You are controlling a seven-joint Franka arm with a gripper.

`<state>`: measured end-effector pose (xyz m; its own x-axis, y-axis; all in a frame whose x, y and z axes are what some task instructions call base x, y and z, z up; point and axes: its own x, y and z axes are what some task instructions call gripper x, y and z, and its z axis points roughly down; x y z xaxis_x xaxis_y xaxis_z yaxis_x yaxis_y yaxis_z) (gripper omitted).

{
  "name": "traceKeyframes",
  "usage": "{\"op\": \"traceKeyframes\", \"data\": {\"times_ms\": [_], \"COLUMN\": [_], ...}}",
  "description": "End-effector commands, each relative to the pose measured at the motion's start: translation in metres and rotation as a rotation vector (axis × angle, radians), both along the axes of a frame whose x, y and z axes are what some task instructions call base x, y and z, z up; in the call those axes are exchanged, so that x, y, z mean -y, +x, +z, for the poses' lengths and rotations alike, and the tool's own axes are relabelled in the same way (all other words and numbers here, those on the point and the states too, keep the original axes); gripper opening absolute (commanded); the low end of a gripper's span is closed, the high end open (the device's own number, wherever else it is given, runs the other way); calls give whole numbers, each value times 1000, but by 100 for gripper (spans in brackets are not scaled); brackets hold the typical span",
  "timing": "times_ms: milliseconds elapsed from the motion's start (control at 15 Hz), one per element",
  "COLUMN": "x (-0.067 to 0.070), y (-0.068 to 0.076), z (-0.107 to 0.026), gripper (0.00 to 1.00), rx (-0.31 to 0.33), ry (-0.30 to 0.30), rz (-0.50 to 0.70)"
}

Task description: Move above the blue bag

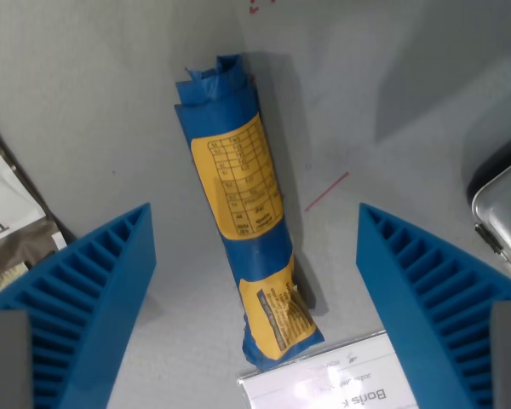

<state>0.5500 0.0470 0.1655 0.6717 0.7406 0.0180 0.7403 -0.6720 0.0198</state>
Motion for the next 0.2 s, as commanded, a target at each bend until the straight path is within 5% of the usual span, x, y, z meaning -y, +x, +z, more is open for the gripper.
{"op": "traceKeyframes", "data": {"times_ms": [67, 200], "x": [1, 1], "y": [6, 6], "z": [-2, -2], "gripper": [100, 100], "rx": [3, 3], "ry": [-3, -3], "rz": [42, 42]}}
